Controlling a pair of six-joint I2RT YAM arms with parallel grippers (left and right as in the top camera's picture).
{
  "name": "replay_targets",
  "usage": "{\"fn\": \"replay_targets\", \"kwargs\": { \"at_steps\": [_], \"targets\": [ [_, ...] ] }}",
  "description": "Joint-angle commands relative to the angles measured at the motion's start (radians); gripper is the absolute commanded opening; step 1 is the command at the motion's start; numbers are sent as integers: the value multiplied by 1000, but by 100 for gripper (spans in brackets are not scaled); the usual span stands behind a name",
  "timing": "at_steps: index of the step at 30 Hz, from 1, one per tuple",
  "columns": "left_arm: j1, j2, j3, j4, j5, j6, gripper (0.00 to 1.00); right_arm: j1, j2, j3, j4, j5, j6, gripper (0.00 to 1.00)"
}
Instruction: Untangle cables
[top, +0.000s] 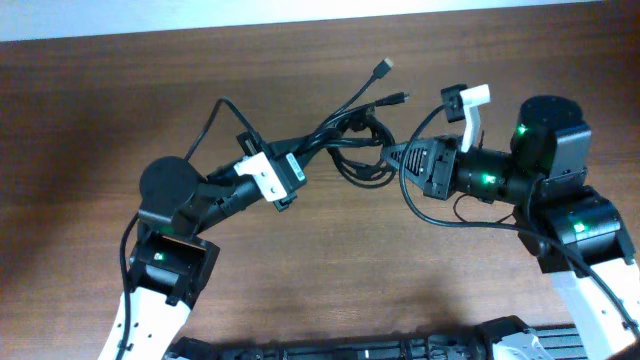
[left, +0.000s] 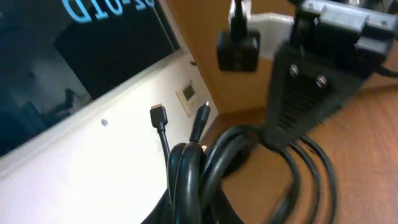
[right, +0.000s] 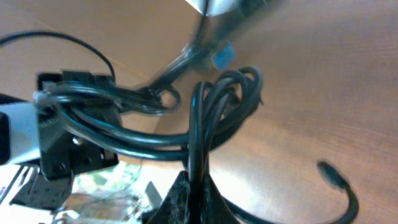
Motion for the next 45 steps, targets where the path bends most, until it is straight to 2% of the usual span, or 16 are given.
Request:
{"fn": "replay_targets", "kwargs": {
  "at_steps": [1,4,7,14,16,21,26,27,29,30,32,36,39,42,45],
  "targets": [
    [-5,-6,8,-71,15,1,0,-1,-6,12,124,-52,-19,4],
    [-5,-6,8,-166,3,2,0,-1,-18,12,322,-166,-14,4],
    [-4,-6,8,-225,4,2,0,-1,-34,12,440,-185,16,4],
    [-4,-6,8,-287,4,1,0,-8,-46,12,489,-174,16,4],
    [-4,-6,8,-279,-26,1,0,-35,-46,12,452,-143,42,4],
    [-4,-6,8,-219,-120,-29,0,-150,-45,12,187,-21,63,4],
    [-4,-6,8,-161,-307,-139,0,-212,-45,12,3,-14,-30,4],
    [-4,-6,8,-150,-309,-139,0,-212,-45,12,-33,-14,-62,7],
    [-4,-6,8,-119,-308,-139,0,-212,-45,12,-94,26,-74,20],
    [-4,-6,8,-98,-308,-139,0,-212,-45,12,-130,65,-77,34],
    [-4,-6,8,-72,-308,-140,0,-212,-45,12,-161,92,-81,51],
    [-4,-6,8,-40,-307,-166,0,-212,-45,12,-163,90,-86,72],
    [-4,-6,8,-40,-306,-222,0,-210,-45,12,-163,80,-106,77],
    [-4,-6,8,-32,-304,-287,0,-210,-45,12,-158,26,-106,78],
    [-5,-6,8,-10,-272,-344,0,-210,-45,12,-144,-90,-214,78]
  ]
}}
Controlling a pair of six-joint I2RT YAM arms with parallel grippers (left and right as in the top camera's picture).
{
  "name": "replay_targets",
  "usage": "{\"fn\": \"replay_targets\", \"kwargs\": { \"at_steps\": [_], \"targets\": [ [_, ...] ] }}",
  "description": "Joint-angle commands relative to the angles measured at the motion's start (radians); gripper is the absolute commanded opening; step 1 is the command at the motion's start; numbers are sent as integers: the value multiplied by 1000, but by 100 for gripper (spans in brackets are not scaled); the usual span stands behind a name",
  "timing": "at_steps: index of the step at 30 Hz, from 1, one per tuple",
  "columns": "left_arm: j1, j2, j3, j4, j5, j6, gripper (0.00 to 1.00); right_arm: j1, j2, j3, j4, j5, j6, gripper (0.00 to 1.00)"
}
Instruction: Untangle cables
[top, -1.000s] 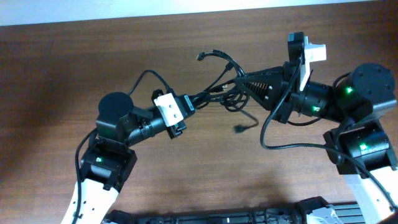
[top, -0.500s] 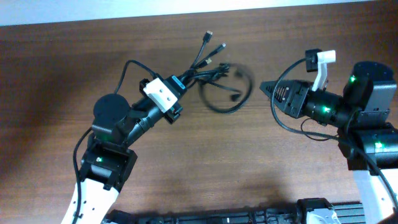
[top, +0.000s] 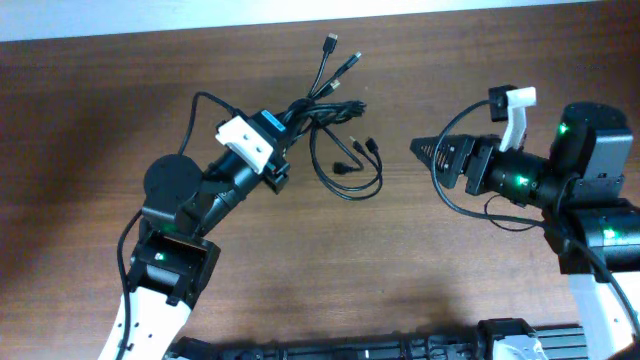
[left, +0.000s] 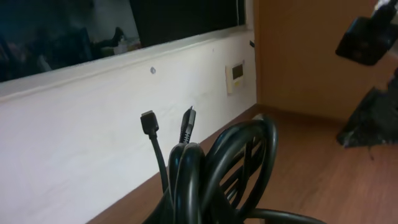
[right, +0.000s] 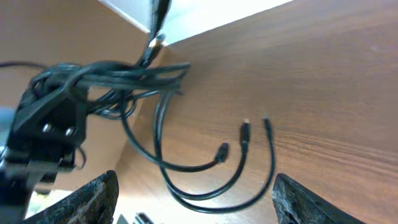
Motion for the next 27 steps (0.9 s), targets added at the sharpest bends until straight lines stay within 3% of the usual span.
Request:
{"fn": "replay_targets", "kwargs": {
  "at_steps": [1,7,12,17,27],
  "targets": [
    [-1,-6,7,28,48,-72,0,-5,-10,11,10,-113,-108,78],
    [-2,-6,7,31,116,-156,0,-5,-10,11,9,-112,-156,78],
    [-71,-6,7,31,150,-155,0,-5,-10,11,9,-156,-186,78],
    [-92,30,7,35,147,-143,0,-5,-10,11,27,-377,-177,78],
    [-150,108,7,198,147,-143,0,-5,-10,11,143,-425,-117,78]
  ]
}}
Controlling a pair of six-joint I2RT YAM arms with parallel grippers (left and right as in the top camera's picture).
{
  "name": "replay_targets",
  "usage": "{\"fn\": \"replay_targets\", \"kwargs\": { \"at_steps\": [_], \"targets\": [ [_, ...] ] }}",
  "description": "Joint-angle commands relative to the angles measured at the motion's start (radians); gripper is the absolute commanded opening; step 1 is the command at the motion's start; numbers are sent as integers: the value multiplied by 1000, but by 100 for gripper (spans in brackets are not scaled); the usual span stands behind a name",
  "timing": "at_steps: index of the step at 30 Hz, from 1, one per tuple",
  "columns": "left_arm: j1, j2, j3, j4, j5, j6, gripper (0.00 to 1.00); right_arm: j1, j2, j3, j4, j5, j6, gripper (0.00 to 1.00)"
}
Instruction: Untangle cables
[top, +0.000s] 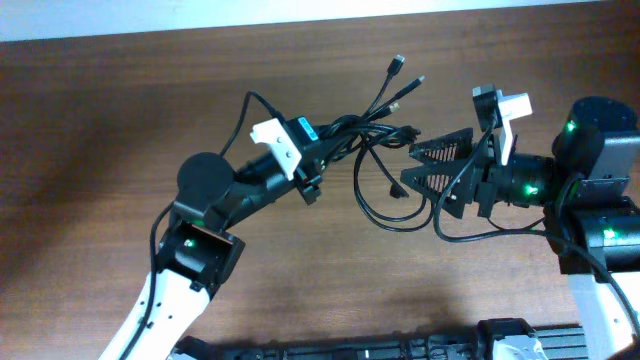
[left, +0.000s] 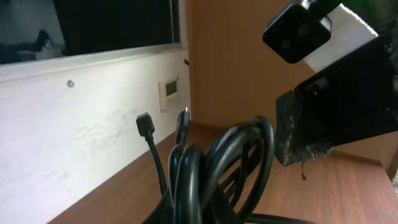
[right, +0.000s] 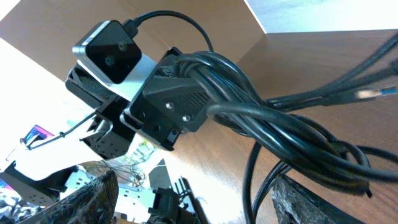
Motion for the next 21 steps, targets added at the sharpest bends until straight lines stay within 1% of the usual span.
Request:
{"fn": "replay_targets", "kwargs": {
  "at_steps": [1,3,5,7,10,11,12,14,16,18,21],
  "targets": [
    [-33,27,8,69,8,-6,0,-5,-9,11,23,3,20,78],
    [-58,42,8,95,8,-6,0,-5,-9,11,43,47,59,78],
    [-82,56,8,105,8,-5,0,-5,-9,11,58,72,61,78],
    [-97,57,8,106,11,2,0,-5,-9,11,58,140,87,77],
    [-108,57,8,99,22,21,0,-5,-8,11,85,167,86,73],
    [-108,57,8,100,50,21,0,-5,-7,11,101,172,86,69],
    [-108,57,8,99,72,21,0,-5,-6,11,119,173,79,57],
    [-108,57,8,99,72,21,0,-5,-6,11,125,174,79,49],
    [-108,57,8,107,123,21,0,-5,2,11,135,174,79,46],
    [-108,57,8,106,140,21,0,-5,14,11,136,174,79,42],
    [-108,57,8,111,146,21,0,-5,38,11,136,173,79,41]
  ]
}}
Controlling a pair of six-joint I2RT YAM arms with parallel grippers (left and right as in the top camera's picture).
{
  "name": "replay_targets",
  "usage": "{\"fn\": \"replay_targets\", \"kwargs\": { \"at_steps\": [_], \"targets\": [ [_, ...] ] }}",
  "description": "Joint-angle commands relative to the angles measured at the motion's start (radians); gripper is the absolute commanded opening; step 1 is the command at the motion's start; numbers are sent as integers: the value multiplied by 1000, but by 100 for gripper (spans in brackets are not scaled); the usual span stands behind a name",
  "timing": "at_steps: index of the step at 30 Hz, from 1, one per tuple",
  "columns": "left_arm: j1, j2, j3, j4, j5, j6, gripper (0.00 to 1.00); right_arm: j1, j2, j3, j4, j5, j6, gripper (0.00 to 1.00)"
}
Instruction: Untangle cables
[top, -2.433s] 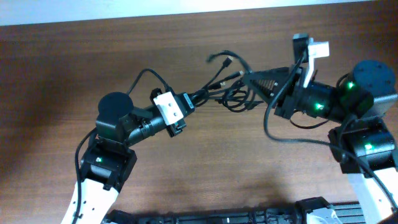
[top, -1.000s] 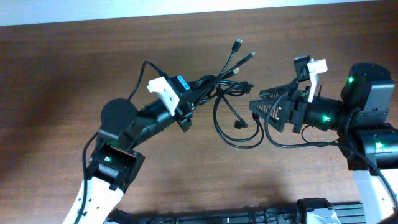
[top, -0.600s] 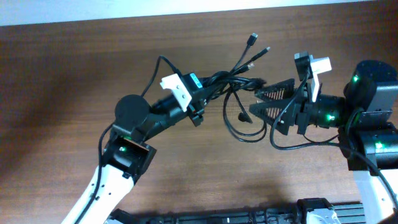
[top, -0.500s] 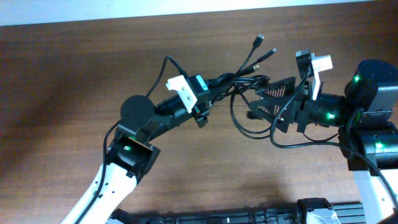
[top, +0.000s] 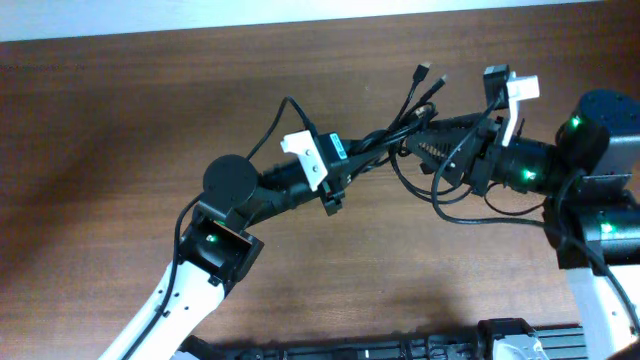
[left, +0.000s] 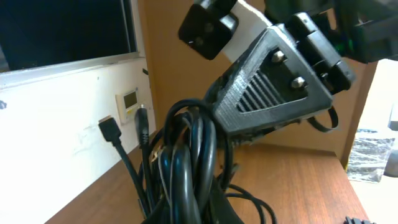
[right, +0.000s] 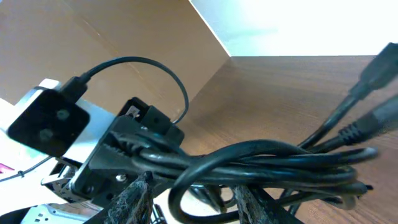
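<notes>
A tangle of black cables (top: 380, 140) hangs above the brown table. My left gripper (top: 335, 170) is shut on its left part; in the left wrist view the strands (left: 186, 155) rise straight out of that gripper (left: 199, 208). Plug ends (top: 422, 72) fan out toward the far edge. My right gripper (top: 425, 138) stands open from the right, one finger on each side of the bundle. In the right wrist view its fingers (right: 135, 198) flank a cable loop, and the bundle (right: 261, 158) crosses just above the gripper (right: 189, 194).
The table's far edge (top: 300, 25) meets a white wall close behind the plug ends. A thin wire loop of the right arm (top: 470, 215) droops near the bundle's hanging loops. The left arm's base (top: 215, 250) sits at front left.
My left gripper has carried the bundle a little further right. My right gripper's jaws were spread wide beside the bundle; now they are narrower and stand around it.
First both grippers were shut on the tangle at mid table. Then my right gripper had let go and stood open at the right, while my left held the bundle at the far left. Then the bundle was near the open right gripper, which now straddles it.
</notes>
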Motion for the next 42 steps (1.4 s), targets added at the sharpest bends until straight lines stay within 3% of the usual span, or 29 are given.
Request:
{"fn": "replay_targets", "kwargs": {
  "at_steps": [1,2,3,4,10,13,21,29,32,37,42],
  "targets": [
    [-11,-3,8,14,70,16,0,-5,19,11,8,13,-14,30],
    [-11,-3,8,14,70,16,0,-5,20,11,8,13,-14,24],
    [-11,-3,8,13,70,17,0,-5,20,11,8,13,-13,10],
    [-11,-3,8,13,70,16,0,-5,20,11,8,10,-13,4],
    [-11,-3,8,8,69,48,0,-5,20,11,69,-80,-13,4],
    [-10,-3,8,-75,-55,78,0,-5,19,11,186,-197,-13,4],
    [-10,-3,8,-237,31,123,0,-6,19,11,434,-181,141,4],
    [-10,-3,8,-396,62,177,0,-6,18,11,446,-141,152,4],
    [-10,-3,8,-442,54,261,0,-6,18,11,446,-88,197,4],
    [-10,-3,8,-568,-227,260,0,-34,18,11,445,-65,221,4],
    [-10,-3,8,-594,-515,136,0,-121,18,11,445,-90,282,4]
  ]
}}
